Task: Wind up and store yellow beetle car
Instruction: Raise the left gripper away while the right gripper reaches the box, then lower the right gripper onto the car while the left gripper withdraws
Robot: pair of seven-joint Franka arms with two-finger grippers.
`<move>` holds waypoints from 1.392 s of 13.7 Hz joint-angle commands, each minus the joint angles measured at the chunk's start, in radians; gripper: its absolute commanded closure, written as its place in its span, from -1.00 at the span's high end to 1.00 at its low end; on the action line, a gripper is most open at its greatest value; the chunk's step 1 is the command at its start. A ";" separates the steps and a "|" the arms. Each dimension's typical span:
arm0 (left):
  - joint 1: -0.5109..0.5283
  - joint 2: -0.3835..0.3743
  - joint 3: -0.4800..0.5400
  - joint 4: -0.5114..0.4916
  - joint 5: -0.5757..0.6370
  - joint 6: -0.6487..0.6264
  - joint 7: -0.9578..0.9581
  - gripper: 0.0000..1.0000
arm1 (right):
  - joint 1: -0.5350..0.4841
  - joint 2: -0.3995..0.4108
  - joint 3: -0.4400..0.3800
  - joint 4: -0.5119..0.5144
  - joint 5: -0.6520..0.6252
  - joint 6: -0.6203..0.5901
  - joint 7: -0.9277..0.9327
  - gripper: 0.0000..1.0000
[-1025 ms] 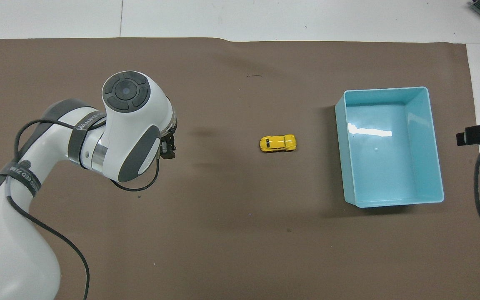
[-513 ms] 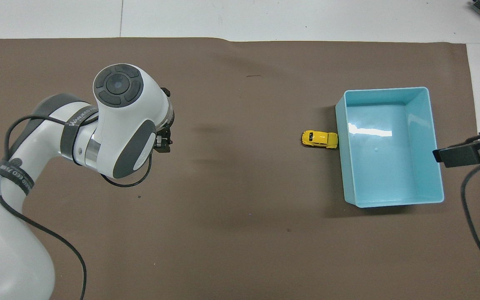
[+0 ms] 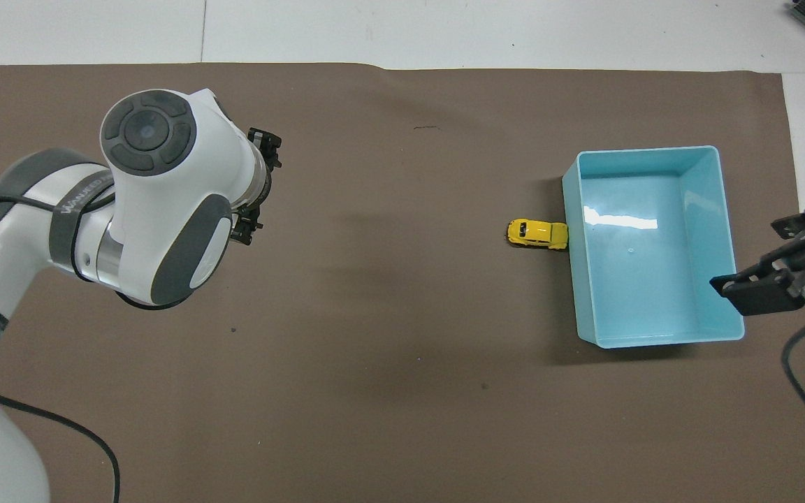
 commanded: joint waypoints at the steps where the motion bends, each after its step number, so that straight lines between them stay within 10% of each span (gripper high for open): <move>1: 0.031 -0.055 -0.004 -0.020 0.002 -0.043 0.216 1.00 | -0.006 -0.033 0.023 -0.050 -0.007 0.034 -0.188 1.00; 19: 0.246 -0.175 -0.003 -0.078 -0.009 -0.175 1.443 1.00 | 0.085 0.148 0.043 -0.076 -0.009 0.208 -0.670 1.00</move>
